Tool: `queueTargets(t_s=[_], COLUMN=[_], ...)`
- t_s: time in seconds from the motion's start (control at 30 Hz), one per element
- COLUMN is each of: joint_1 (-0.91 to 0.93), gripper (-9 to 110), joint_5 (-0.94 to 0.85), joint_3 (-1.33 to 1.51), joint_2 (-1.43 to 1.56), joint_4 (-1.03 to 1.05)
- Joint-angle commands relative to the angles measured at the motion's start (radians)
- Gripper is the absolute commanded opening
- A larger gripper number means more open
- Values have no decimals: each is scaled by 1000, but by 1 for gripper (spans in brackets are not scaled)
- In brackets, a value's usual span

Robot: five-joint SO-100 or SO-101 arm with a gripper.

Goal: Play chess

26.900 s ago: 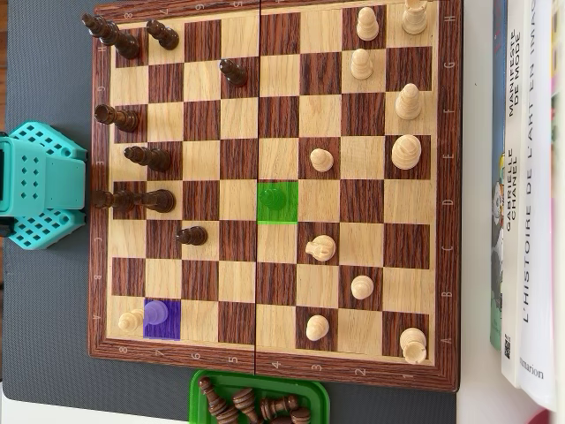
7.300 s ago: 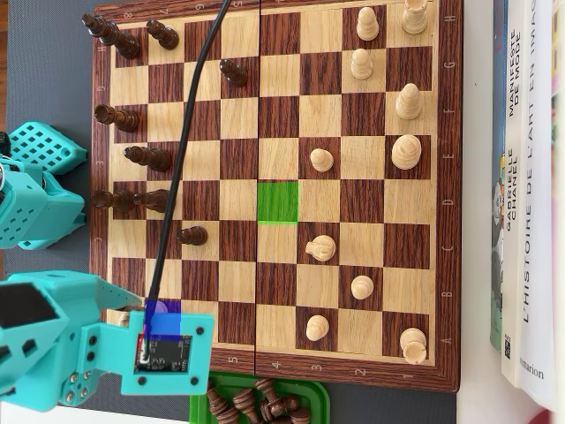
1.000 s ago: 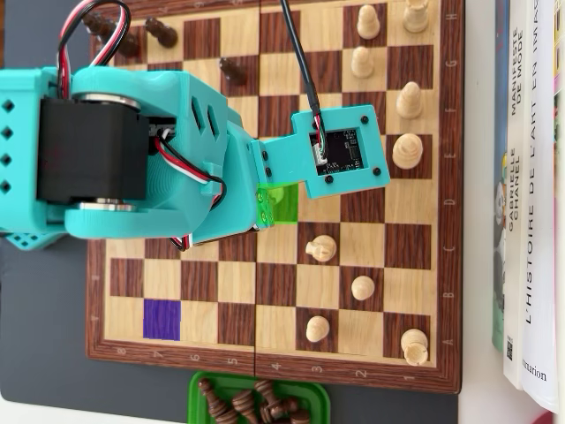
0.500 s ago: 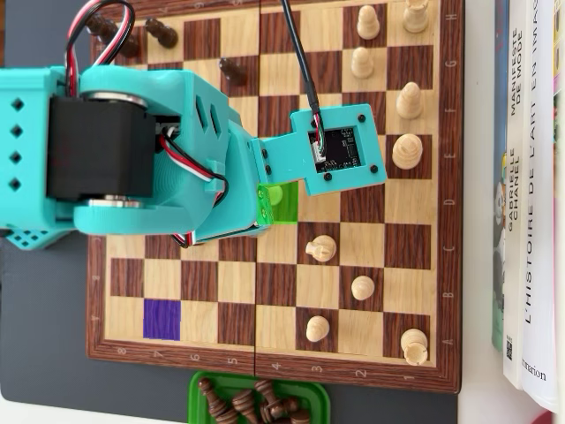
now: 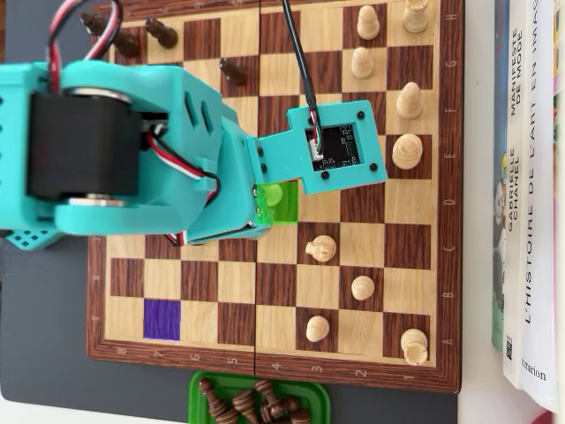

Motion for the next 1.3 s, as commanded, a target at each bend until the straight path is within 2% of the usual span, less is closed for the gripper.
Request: queueTargets(t_s=[0.0, 0.53, 0.9, 1.13, 1.27], joint_1=[-2, -8, 15, 28, 28], gripper=[15, 15, 15, 15, 15], joint_5=[3, 8, 11, 137, 184], joint_3=[-31, -28, -26, 106, 256], joint_2=[64, 212, 416, 635, 787], joint_4=[-2, 34, 31, 28, -48])
